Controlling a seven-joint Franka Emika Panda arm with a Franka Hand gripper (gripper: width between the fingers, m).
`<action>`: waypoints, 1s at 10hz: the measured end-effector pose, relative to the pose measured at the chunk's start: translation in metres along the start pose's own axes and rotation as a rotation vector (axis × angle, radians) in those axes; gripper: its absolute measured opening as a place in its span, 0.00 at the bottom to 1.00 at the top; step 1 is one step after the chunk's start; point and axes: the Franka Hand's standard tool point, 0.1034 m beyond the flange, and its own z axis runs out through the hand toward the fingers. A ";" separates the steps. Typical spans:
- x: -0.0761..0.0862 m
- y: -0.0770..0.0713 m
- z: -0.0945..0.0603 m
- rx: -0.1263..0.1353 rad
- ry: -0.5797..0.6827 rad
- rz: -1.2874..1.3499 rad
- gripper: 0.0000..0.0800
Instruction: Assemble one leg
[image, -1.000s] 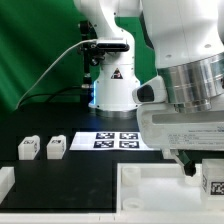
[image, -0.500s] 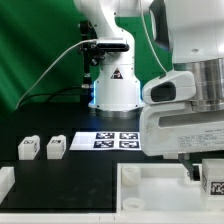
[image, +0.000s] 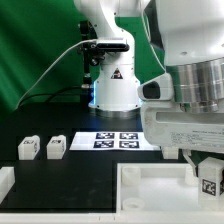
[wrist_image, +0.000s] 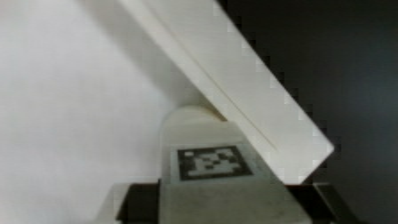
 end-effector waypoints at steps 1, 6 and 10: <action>0.000 -0.001 -0.001 0.002 -0.001 0.092 0.38; -0.004 -0.004 0.003 0.068 -0.073 0.887 0.37; -0.001 -0.004 0.002 0.097 -0.060 1.145 0.37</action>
Offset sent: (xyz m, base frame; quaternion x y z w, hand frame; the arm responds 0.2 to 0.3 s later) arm 0.0111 -0.0010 -0.0039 0.0708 -0.0258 0.4769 0.8757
